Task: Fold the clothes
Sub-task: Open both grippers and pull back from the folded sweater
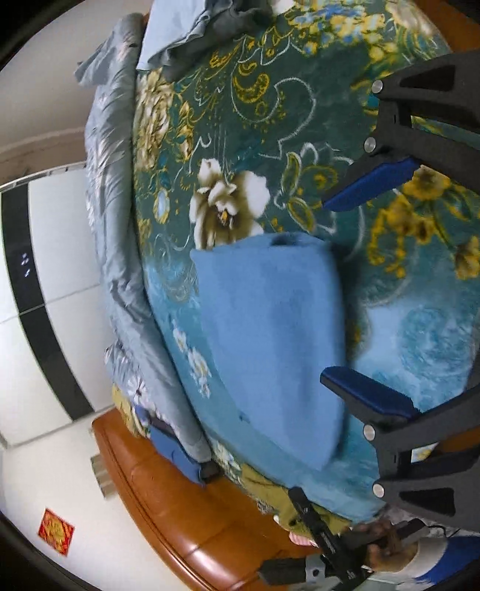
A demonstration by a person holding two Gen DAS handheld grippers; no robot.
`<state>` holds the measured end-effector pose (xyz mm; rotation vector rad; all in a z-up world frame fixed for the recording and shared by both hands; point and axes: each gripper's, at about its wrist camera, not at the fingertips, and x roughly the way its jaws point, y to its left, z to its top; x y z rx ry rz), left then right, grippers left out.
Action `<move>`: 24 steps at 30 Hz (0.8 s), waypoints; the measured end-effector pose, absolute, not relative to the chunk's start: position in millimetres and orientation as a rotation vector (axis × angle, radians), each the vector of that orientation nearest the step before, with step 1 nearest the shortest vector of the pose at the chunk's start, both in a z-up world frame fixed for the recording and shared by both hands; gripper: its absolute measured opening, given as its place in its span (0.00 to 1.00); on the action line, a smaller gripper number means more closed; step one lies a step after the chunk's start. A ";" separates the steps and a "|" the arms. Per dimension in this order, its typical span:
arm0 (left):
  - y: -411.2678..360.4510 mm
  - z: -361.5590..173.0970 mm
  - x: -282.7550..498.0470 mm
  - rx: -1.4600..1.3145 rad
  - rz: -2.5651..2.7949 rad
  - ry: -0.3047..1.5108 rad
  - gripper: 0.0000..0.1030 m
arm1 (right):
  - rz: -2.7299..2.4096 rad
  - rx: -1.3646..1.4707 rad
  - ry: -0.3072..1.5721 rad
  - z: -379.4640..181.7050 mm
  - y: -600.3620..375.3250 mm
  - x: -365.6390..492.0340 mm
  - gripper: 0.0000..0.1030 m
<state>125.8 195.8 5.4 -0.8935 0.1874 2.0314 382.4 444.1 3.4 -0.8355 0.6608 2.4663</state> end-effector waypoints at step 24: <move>182.9 -12.3 161.4 -0.880 2.277 0.236 0.76 | 2.513 -0.724 0.595 -14.8 409.8 384.0 1.00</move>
